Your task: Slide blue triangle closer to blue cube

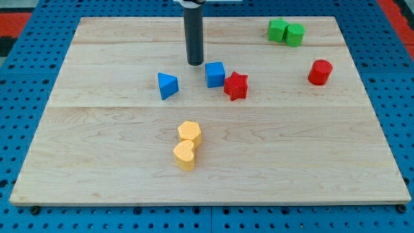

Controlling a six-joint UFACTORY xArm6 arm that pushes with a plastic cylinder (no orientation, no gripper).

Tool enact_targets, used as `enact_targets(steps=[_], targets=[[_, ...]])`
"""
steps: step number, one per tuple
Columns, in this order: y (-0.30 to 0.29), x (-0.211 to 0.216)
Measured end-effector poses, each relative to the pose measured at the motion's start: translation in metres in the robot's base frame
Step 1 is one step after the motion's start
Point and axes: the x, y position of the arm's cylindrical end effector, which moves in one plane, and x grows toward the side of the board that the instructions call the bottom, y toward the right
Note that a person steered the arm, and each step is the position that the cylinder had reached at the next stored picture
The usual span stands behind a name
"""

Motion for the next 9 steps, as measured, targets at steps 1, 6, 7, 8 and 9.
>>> enact_targets(steps=[1, 6, 7, 8, 9], targets=[[0.004, 0.016], [-0.092, 0.022], [-0.124, 0.048], [-0.124, 0.054], [-0.114, 0.054]])
